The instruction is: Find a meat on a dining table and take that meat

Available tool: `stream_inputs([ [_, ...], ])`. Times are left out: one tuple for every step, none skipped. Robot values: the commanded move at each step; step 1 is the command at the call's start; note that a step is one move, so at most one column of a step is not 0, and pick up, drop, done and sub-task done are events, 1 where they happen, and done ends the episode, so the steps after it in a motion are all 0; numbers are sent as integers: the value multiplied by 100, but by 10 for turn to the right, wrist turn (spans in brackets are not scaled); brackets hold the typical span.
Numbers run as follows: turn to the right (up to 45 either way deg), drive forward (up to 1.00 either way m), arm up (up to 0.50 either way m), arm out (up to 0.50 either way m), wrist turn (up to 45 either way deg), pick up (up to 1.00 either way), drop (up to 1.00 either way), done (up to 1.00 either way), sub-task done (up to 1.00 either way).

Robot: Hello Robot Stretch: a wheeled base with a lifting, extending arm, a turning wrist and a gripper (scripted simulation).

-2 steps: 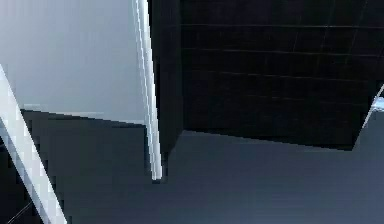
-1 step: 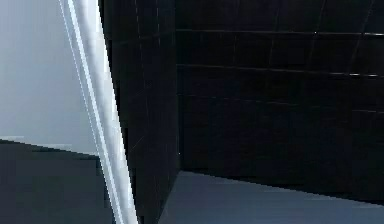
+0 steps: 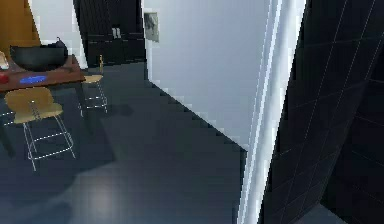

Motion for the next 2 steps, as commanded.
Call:
stream_inputs([
  [-240,0,0,0,0,0,0,0,0],
  [0,10,0,0,0,0,0,0,0],
])
